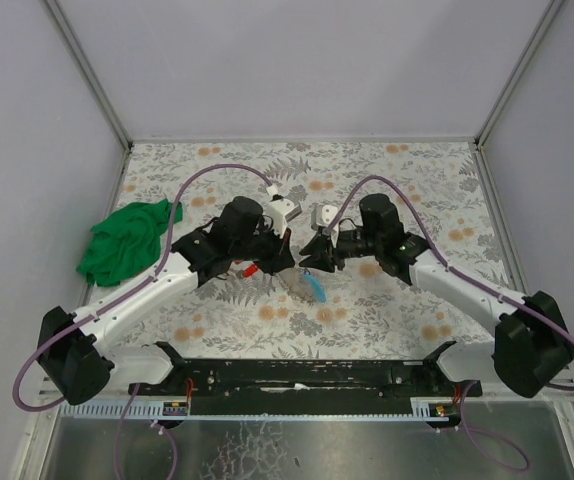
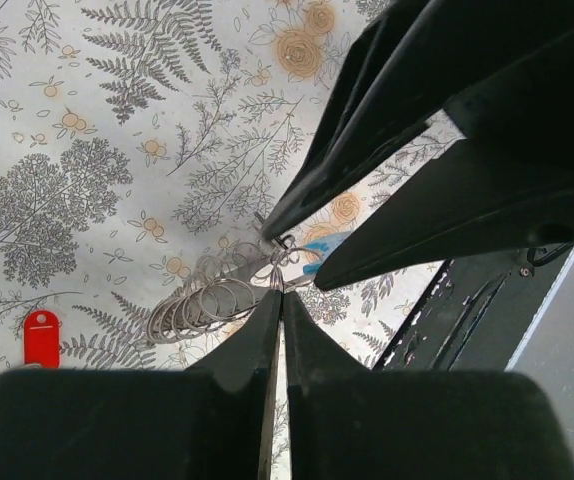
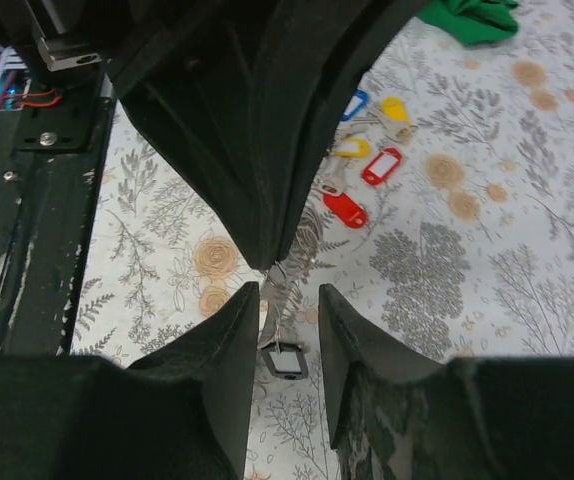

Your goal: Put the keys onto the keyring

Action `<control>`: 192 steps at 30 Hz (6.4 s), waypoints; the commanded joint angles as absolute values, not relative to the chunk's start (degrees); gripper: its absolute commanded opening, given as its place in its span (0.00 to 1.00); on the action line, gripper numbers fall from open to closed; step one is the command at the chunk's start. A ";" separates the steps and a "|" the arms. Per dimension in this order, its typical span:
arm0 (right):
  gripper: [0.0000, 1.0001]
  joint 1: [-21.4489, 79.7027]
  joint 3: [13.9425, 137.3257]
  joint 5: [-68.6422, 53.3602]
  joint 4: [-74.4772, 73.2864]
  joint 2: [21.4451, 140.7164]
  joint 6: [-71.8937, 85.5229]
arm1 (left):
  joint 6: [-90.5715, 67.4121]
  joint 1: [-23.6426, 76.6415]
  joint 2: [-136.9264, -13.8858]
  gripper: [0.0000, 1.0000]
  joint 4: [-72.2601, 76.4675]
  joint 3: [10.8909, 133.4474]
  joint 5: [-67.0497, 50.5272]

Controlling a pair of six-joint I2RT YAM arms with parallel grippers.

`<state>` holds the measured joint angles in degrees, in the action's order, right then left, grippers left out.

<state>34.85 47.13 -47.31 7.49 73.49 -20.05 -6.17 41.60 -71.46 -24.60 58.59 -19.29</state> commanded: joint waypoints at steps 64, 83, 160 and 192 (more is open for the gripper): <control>0.00 34.81 26.73 -45.04 59.03 71.19 12.02 | -35.29 41.22 -66.77 0.19 62.56 16.26 -18.41; 0.12 34.85 27.67 -48.85 44.55 69.86 4.80 | -15.57 41.26 -64.38 0.00 42.08 23.12 -21.40; 0.00 34.80 43.91 -53.94 13.84 71.02 -16.49 | -1.63 35.51 -61.21 0.32 38.31 22.91 -40.15; 0.01 34.81 44.60 -59.39 11.41 72.58 -19.66 | 1.39 34.73 -66.98 0.19 42.76 24.79 -45.19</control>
